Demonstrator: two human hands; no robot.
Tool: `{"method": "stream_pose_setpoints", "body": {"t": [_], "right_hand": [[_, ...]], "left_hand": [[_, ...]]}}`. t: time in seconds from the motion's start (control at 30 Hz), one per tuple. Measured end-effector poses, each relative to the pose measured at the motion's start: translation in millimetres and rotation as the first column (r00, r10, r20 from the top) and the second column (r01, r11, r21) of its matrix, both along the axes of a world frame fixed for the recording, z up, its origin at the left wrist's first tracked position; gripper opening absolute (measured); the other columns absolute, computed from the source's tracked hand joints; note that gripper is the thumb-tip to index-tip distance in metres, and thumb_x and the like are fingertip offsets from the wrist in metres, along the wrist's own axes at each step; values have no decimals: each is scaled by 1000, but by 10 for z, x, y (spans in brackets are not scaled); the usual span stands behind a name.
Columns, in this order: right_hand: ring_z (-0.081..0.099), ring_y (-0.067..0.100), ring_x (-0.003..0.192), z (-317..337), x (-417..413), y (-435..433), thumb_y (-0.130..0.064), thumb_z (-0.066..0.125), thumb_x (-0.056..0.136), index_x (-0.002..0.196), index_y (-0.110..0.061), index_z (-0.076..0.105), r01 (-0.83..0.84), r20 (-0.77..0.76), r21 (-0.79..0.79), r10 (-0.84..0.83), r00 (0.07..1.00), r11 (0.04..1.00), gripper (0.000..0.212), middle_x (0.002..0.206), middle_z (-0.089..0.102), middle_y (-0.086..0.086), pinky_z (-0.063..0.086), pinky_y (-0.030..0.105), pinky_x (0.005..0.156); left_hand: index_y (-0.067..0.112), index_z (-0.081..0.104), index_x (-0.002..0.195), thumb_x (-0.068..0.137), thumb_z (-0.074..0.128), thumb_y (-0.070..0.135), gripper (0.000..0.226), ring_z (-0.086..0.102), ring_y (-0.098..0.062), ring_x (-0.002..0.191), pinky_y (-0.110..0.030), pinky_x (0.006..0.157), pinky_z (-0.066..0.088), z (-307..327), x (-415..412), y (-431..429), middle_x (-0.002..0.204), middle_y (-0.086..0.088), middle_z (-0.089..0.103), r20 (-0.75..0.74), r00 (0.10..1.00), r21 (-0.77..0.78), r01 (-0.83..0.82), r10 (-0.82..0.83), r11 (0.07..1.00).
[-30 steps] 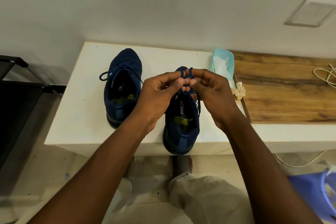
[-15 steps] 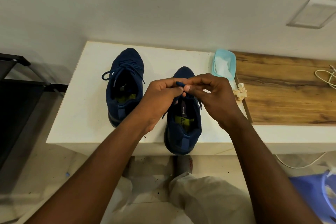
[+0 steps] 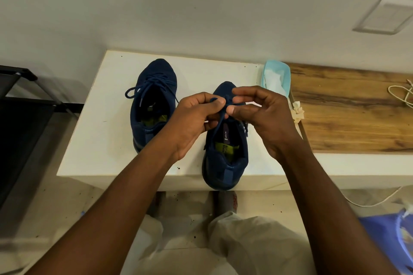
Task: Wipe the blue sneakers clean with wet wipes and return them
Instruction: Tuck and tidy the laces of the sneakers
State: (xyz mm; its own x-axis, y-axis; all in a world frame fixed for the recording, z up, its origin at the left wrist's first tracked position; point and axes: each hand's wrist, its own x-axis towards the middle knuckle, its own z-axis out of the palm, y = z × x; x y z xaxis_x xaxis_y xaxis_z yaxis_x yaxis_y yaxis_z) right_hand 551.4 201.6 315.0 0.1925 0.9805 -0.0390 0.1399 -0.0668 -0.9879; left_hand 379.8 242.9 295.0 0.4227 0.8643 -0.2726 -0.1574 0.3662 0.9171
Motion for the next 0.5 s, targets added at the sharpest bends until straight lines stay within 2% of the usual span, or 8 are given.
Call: {"method": "stream_pose_setpoints", "body": {"t": [0.07, 0.13, 0.27, 0.43, 0.5], "right_hand": [[72, 16, 95, -7, 9, 10, -6, 78, 80, 114, -15, 72, -52, 12, -53, 53, 999, 997, 36, 103, 74, 2, 59, 29, 84], [72, 21, 94, -6, 12, 2, -1, 73, 84, 110, -8, 73, -129, -5, -37, 129, 992, 991, 27, 99, 75, 8, 58, 31, 86], [72, 23, 85, -3, 1, 5, 4, 70, 84, 96, -7, 74, -123, 3, 0, 123, 992, 992, 16, 86, 74, 11, 55, 26, 79], [71, 16, 83, -20, 1, 1, 7, 63, 88, 94, -4, 73, -140, 20, -13, 140, 990, 990, 17, 87, 74, 10, 53, 21, 76], [70, 15, 88, -35, 11, 11, 7, 64, 86, 92, -6, 74, -99, 46, -9, 100, 994, 995, 18, 91, 74, 6, 53, 23, 78]], "left_hand": [[9, 67, 102, 100, 60, 17, 12, 68, -21, 90, -41, 92, 55, 2, -26, 10, 94, -10, 69, -33, 999, 41, 45, -43, 998], [11, 67, 99, 101, 59, 19, 12, 67, -23, 93, -44, 94, 55, 8, -48, 23, 95, -11, 68, -76, 994, 71, 81, -76, 994], [11, 68, 98, 102, 57, 21, 15, 71, -20, 92, -37, 88, 54, 2, -57, 30, 94, -9, 72, -113, 991, 56, 83, -76, 995], [-1, 69, 104, 95, 66, 11, 15, 72, -21, 89, -37, 91, 55, -5, -58, 19, 92, -12, 74, -15, 999, -7, 33, -33, 999], [-3, 71, 99, 89, 72, 6, 13, 72, -21, 86, -35, 89, 57, 3, -52, 3, 91, -14, 75, -29, 1000, 46, 7, -6, 999]]}}
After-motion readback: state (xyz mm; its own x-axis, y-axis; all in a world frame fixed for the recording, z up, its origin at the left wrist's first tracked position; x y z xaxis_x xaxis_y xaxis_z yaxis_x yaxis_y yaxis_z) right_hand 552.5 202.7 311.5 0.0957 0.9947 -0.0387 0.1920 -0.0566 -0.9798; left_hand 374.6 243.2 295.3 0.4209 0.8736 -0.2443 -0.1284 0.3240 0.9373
